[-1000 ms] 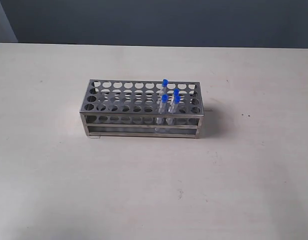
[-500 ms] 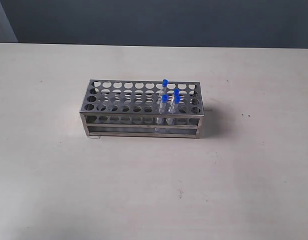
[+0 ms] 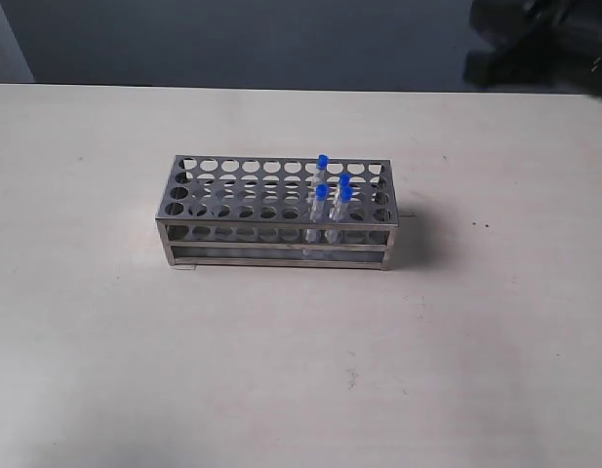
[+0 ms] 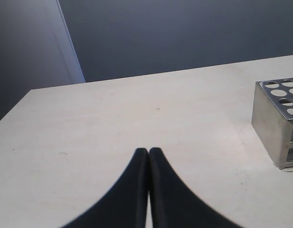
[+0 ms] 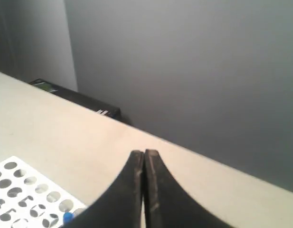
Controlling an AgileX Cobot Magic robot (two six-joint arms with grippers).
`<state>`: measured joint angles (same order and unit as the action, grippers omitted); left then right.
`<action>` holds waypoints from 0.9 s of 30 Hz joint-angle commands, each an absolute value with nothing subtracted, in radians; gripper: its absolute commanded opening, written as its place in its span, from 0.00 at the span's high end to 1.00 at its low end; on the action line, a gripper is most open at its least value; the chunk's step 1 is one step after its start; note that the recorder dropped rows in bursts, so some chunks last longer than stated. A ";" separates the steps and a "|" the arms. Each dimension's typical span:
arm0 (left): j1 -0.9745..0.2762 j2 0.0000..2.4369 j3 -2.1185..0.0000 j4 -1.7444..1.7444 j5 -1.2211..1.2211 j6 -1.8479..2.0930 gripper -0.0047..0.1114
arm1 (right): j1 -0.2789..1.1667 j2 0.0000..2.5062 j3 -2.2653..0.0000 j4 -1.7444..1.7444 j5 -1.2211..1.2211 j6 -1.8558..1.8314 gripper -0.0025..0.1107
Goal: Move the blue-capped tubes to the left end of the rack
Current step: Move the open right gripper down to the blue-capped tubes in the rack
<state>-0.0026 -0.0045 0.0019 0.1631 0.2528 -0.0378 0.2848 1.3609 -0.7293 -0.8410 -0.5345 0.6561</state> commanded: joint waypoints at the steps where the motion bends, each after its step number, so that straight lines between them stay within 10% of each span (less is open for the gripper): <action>1: -0.009 0.000 0.000 0.162 0.239 -0.041 0.96 | 0.370 1.513 -0.603 -0.409 -0.694 0.278 0.98; 11: -0.009 0.000 0.000 0.162 0.239 -0.041 0.96 | 0.449 1.741 -0.446 -0.450 -1.115 0.191 0.97; 18: -0.009 0.000 0.000 0.162 0.239 -0.041 0.96 | 0.449 1.793 -0.446 -0.623 -1.113 0.184 0.59; 27: -0.009 0.000 0.000 0.162 0.239 -0.041 0.96 | 0.449 1.867 -0.448 -0.533 -1.161 0.155 0.58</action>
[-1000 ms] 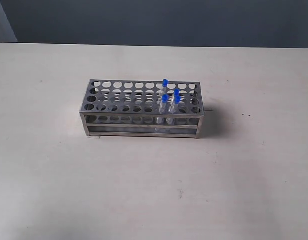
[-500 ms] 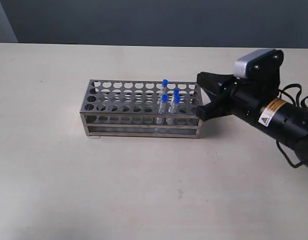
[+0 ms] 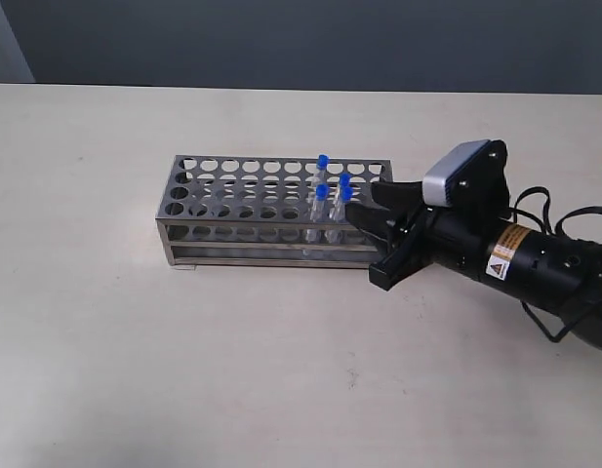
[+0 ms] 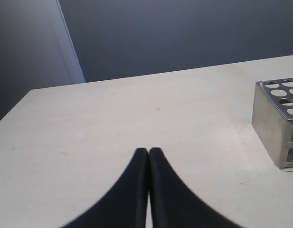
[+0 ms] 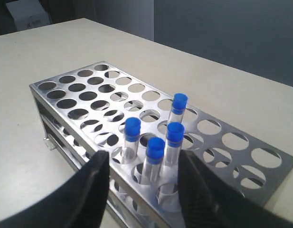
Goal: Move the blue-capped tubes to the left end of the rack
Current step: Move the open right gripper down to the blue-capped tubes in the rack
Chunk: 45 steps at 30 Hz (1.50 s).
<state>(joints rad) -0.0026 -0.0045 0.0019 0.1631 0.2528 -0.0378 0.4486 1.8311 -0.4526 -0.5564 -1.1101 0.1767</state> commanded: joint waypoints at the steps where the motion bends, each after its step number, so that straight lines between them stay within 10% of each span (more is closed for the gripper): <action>1: -0.009 0.000 0.000 0.162 0.239 -0.041 0.96 | 0.449 1.879 -0.458 -0.533 -1.161 0.155 0.58; 45: -0.009 0.000 0.000 0.162 0.239 -0.041 0.96 | 0.450 2.006 -0.583 -0.601 -1.150 0.242 0.58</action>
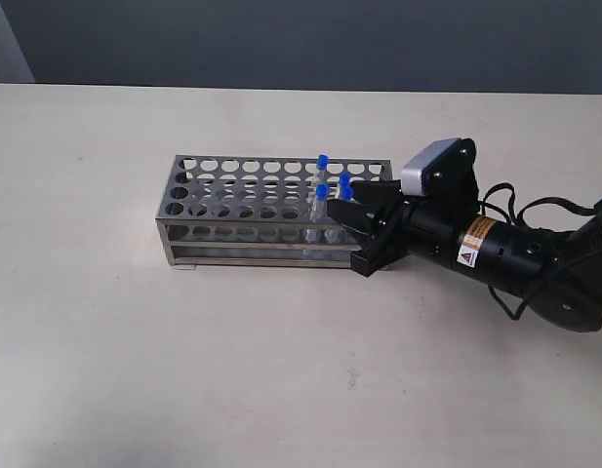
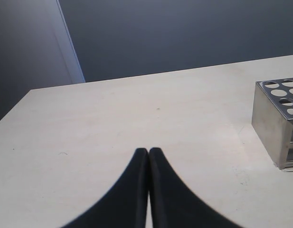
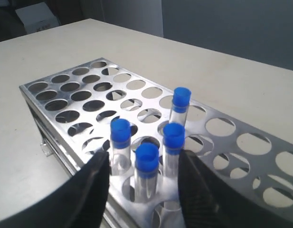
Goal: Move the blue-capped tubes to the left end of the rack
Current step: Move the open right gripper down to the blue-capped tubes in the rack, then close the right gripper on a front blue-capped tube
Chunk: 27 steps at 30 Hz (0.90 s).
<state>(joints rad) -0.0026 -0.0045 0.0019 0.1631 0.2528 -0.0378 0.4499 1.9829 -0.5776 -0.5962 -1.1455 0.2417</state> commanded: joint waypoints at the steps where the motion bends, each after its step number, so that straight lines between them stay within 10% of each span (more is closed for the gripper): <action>1: -0.009 0.000 0.000 0.162 0.239 -0.041 0.96 | 0.450 2.011 -0.583 -0.601 -1.154 0.242 0.58; 27: -0.009 0.000 0.000 0.162 0.239 -0.041 0.96 | 0.455 2.011 -0.585 -0.570 -1.158 0.242 0.58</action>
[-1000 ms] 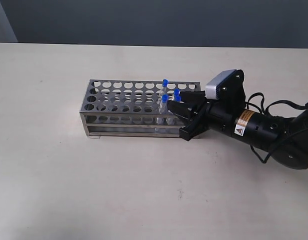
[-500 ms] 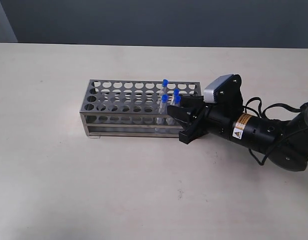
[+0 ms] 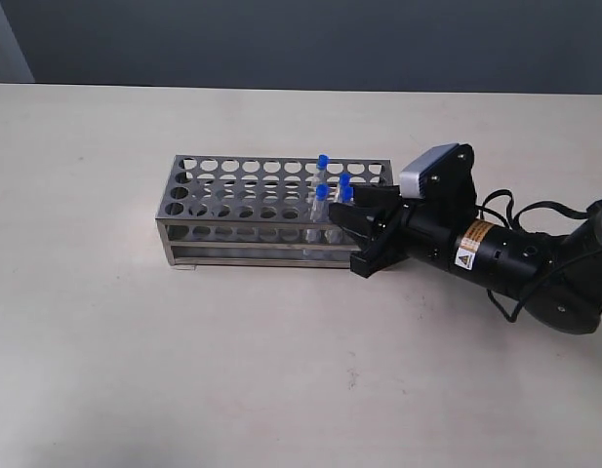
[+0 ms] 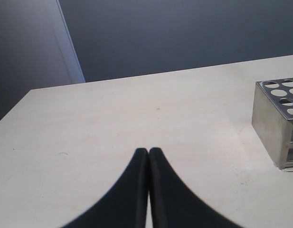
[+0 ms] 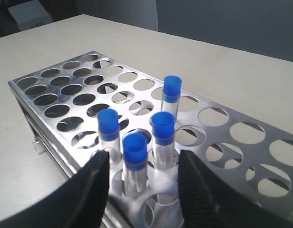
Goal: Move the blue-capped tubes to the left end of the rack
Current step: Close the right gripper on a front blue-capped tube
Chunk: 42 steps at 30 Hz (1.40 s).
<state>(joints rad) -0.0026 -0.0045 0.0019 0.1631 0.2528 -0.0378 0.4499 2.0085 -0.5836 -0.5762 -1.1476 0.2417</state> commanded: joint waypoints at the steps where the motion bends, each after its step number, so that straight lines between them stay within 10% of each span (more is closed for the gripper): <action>1: -0.009 0.000 0.000 0.162 0.239 -0.041 0.96 | 0.462 2.011 -0.591 -0.568 -1.158 0.242 0.58; 29: -0.009 0.000 0.000 0.162 0.239 -0.041 0.96 | 0.513 1.975 -0.634 -0.552 -0.989 0.240 0.58; 36: -0.009 0.000 0.000 0.162 0.239 -0.041 0.96 | 0.513 1.971 -0.634 -0.552 -0.982 0.240 0.95; 42: -0.009 0.000 0.000 0.162 0.239 -0.041 0.96 | 0.513 1.969 -0.634 -0.554 -0.980 0.240 0.98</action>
<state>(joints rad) -0.0026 -0.0045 0.0019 0.1631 0.2528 -0.0378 0.5124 1.9786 -0.6329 -0.5477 -0.9982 0.2406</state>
